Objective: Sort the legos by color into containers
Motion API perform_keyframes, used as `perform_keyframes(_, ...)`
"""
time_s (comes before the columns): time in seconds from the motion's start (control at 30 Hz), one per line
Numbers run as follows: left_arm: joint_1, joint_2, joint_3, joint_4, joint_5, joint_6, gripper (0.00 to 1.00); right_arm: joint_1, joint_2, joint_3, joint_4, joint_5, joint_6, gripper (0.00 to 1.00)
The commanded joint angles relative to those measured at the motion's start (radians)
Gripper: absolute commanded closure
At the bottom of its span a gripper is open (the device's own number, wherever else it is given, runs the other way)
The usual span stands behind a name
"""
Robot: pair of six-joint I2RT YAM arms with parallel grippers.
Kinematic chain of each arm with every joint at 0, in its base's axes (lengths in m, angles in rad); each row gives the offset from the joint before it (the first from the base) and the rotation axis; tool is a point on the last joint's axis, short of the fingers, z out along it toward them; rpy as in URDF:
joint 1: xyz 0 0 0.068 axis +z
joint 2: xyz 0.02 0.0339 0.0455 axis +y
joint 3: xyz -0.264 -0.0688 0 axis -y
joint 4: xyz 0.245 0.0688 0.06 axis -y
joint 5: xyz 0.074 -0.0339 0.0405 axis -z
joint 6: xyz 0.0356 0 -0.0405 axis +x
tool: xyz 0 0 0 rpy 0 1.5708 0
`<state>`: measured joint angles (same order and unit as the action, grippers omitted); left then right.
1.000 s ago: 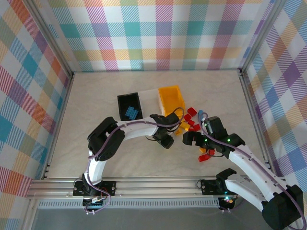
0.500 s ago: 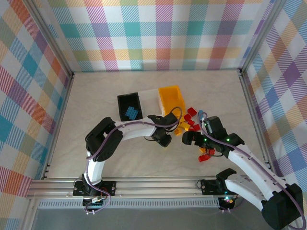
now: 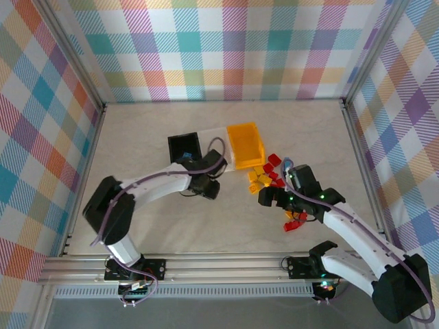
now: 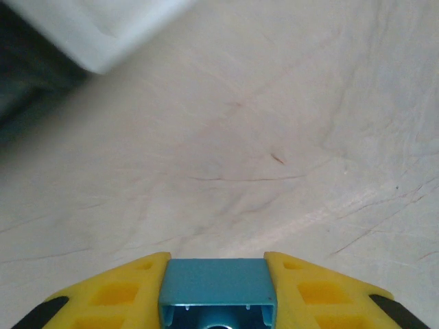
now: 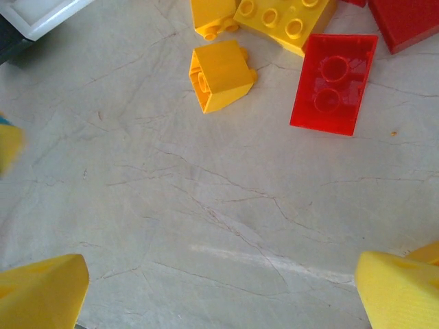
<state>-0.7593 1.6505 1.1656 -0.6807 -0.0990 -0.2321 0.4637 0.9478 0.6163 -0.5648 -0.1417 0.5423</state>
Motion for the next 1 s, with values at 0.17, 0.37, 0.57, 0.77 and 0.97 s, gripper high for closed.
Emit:
perform_keyframes(0.17, 0.228, -0.085, 0.128, -0.118, -0.034, 0.048, 0.64, -0.007, 0.022, 0.007, 0.013, -0.028, -0.007, 0.00)
perform_keyframes(0.37, 0.344, 0.085, 0.295, -0.111, 0.011, 0.075, 0.65, -0.008, -0.001, 0.005, -0.026, 0.003, 0.001, 0.00)
perform_keyframes(0.57, 0.357, 0.210, 0.409, -0.114, -0.009, 0.078, 0.65, -0.008, -0.010, 0.034, -0.173, 0.200, 0.029, 0.00)
perform_keyframes(0.77, 0.372, 0.303, 0.461, -0.121, -0.036, 0.083, 0.64, -0.012, 0.063, 0.060, -0.262, 0.335, 0.173, 0.00)
perform_keyframes(0.97, 0.379, 0.361, 0.490, -0.113, -0.044, 0.073, 0.53, -0.012, 0.075, -0.002, -0.260, 0.309, 0.328, 0.00)
